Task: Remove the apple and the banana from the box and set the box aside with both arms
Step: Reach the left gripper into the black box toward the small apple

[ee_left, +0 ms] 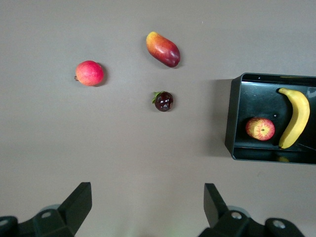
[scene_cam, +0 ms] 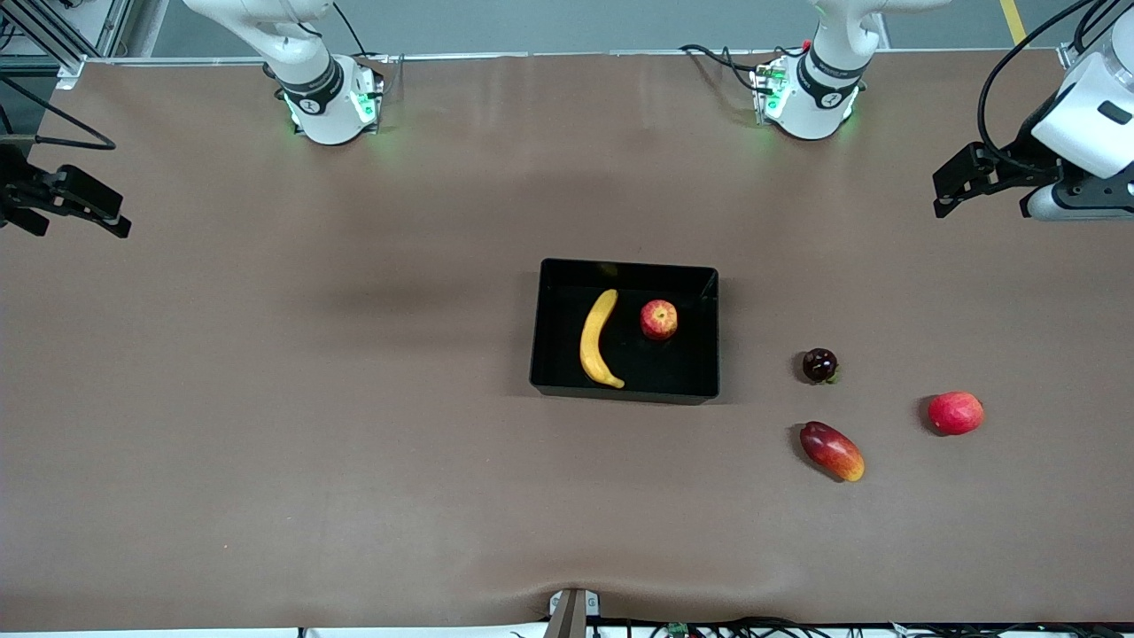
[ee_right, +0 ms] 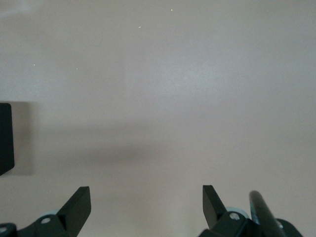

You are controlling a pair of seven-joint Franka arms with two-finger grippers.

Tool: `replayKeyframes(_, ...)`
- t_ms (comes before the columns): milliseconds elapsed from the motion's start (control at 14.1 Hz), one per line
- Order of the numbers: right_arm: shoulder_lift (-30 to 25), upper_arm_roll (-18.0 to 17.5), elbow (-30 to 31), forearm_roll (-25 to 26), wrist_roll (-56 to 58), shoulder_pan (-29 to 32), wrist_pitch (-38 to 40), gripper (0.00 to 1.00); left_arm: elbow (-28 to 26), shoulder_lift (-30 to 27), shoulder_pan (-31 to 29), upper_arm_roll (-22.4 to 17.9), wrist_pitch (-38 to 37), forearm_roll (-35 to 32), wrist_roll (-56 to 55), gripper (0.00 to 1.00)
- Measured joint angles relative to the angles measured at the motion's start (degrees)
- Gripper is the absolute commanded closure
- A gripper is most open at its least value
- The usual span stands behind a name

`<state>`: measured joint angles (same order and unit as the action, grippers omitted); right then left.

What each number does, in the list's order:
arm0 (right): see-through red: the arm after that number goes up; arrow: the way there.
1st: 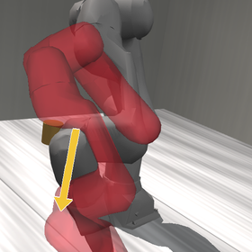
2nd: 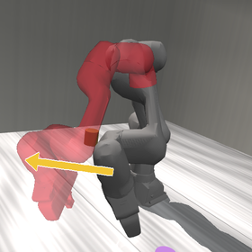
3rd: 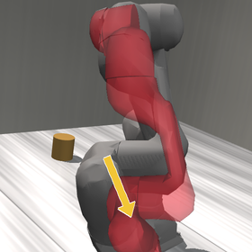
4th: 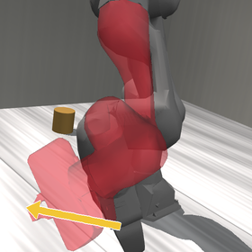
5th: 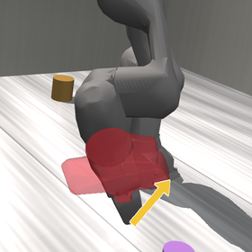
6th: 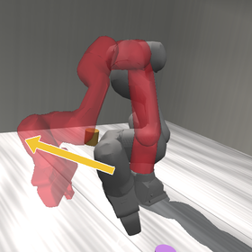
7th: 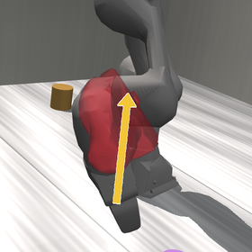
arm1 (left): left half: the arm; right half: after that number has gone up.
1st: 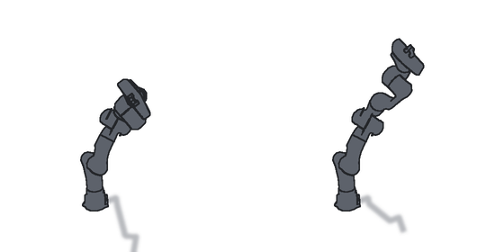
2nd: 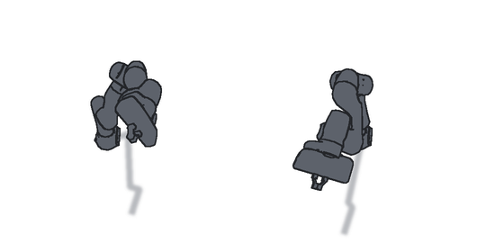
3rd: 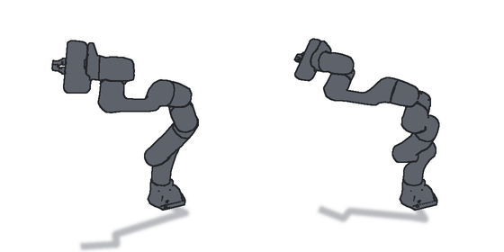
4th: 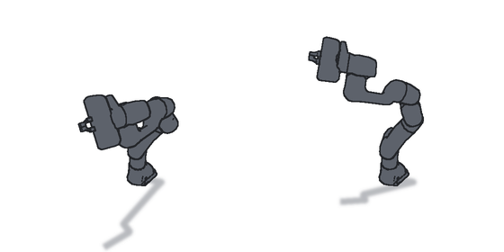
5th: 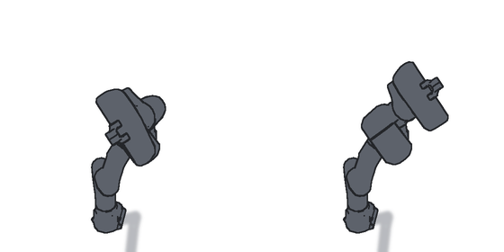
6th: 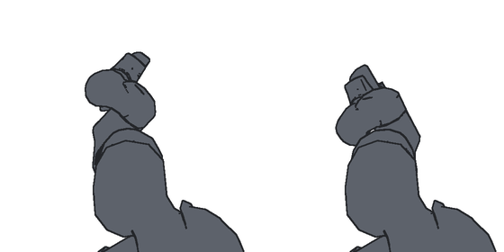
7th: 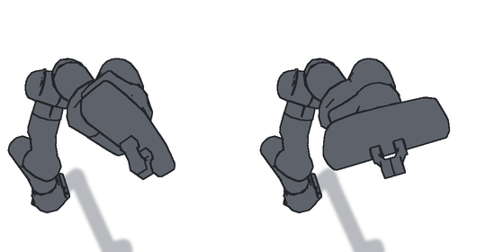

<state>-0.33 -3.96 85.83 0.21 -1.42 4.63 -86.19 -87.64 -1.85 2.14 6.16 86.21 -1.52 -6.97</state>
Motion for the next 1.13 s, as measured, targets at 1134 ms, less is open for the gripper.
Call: replayKeyframes(1134, 0.0, 0.0, 0.0, 0.0, 0.0, 0.0, 0.0, 0.00, -8.4, 8.0, 1.0, 10.2, 16.7, 0.0, -13.8, 0.00)
